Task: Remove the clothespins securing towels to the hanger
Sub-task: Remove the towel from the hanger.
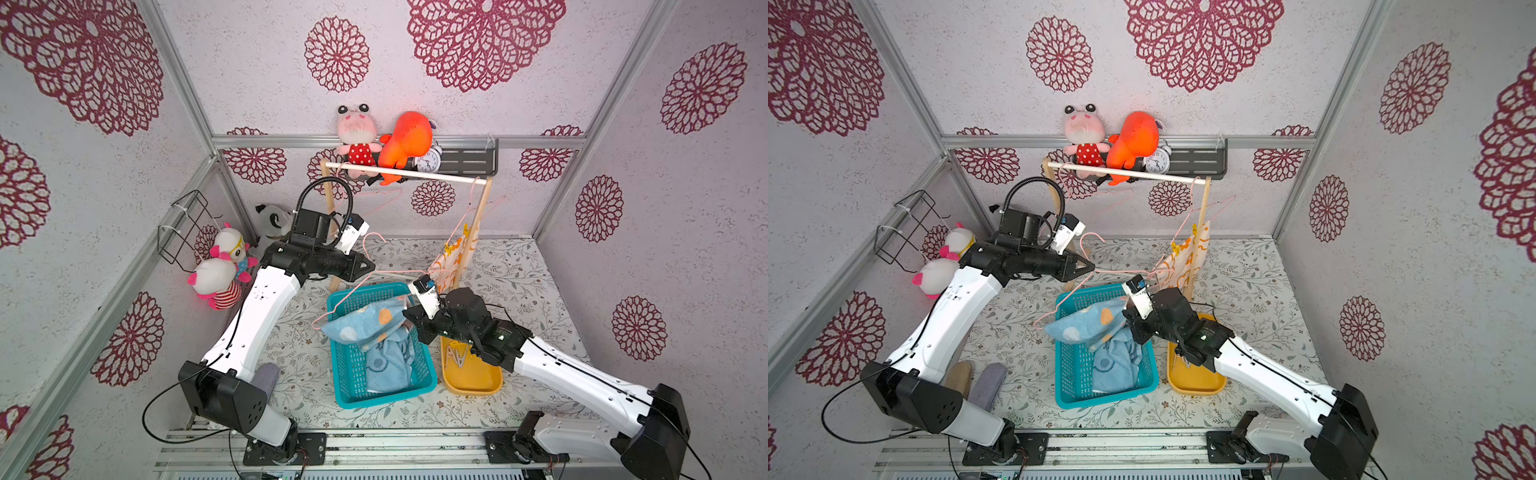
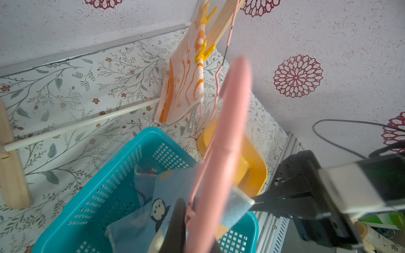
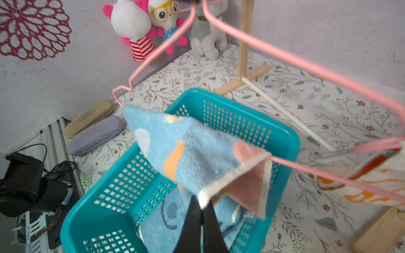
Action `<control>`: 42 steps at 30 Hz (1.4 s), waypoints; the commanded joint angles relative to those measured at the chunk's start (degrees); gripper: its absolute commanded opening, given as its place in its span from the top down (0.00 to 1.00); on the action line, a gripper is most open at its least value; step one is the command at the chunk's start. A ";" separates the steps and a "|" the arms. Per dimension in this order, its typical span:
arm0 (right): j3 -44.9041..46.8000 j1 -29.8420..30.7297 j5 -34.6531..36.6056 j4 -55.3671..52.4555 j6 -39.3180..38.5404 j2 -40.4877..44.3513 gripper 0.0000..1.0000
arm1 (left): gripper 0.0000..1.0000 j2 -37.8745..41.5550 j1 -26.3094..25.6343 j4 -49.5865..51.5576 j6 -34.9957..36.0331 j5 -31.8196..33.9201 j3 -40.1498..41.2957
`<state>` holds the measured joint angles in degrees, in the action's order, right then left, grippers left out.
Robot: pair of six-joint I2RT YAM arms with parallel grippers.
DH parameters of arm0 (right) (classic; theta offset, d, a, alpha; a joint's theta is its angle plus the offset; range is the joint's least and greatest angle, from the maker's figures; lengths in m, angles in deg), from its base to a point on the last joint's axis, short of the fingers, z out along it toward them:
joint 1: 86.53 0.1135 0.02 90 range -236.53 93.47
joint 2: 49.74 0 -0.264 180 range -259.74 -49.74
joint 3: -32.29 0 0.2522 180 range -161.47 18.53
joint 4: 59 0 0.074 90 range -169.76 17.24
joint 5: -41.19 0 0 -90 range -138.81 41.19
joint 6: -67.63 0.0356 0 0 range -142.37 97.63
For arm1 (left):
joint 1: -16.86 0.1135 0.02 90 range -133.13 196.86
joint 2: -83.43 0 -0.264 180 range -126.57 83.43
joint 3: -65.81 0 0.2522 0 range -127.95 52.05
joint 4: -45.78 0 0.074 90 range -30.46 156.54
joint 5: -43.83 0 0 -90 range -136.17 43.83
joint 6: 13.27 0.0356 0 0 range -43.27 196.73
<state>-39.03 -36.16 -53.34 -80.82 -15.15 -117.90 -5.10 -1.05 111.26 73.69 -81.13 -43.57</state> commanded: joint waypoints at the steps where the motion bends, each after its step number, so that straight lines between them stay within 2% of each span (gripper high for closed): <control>1: -6.60 0.67 0.44 -4.73 -5.52 -0.27 1.00 | 1.00 -0.14 0.19 -1.70 0.05 0.33 0.45; 18: -35.18 5.27 2.40 -15.94 -17.07 -9.19 1.00 | 1.00 -0.55 0.24 -1.58 0.85 2.55 1.24; 34: -50.10 7.38 3.90 -25.20 -20.19 -11.11 1.00 | 1.00 -3.22 0.27 -0.30 1.75 6.51 1.49; 42: -50.08 8.49 3.02 -25.52 -19.57 -9.32 1.00 | 1.00 -3.42 0.27 0.00 2.08 7.89 1.63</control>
<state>-88.12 -28.10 -50.13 -106.91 -34.38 -129.09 -8.12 -1.07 111.31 74.80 -73.75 -42.58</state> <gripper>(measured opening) 0.047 0.081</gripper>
